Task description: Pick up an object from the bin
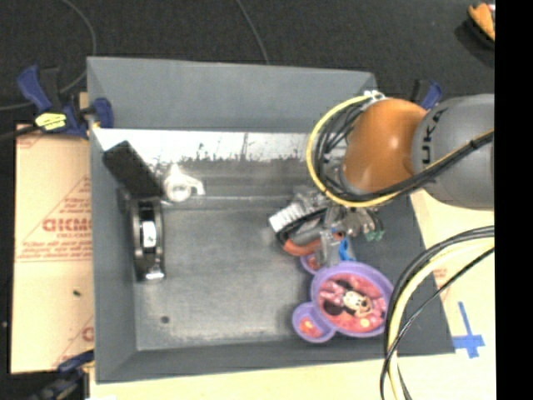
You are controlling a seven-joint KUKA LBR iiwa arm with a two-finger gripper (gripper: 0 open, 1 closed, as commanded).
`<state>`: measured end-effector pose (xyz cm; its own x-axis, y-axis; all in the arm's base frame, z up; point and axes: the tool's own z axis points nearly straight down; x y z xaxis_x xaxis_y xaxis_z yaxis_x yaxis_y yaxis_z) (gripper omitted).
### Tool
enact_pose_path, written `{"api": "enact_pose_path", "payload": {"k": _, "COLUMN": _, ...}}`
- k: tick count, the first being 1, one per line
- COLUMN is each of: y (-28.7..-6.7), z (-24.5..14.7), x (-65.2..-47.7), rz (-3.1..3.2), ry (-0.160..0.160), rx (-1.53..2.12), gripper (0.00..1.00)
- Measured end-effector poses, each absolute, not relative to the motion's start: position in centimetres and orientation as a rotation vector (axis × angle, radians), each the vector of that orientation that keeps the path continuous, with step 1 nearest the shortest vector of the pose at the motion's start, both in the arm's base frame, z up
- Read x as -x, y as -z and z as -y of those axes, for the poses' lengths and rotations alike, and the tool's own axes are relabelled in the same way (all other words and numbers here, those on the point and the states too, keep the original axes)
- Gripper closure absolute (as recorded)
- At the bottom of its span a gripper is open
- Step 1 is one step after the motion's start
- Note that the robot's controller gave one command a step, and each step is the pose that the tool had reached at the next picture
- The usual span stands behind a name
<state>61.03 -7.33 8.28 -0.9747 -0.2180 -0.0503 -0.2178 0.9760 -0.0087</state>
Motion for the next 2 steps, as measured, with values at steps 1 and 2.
{"api": "enact_pose_path", "payload": {"k": 1, "y": -8.27, "z": 7.33, "x": -61.03, "rz": -3.072, "ry": 0.005, "rx": 0.338, "gripper": 1.0}}
{"api": "enact_pose_path", "payload": {"k": 2, "y": -8.56, "z": 7.31, "x": -60.99, "rz": -3.072, "ry": 0.004, "rx": 0.338, "gripper": 1.0}}
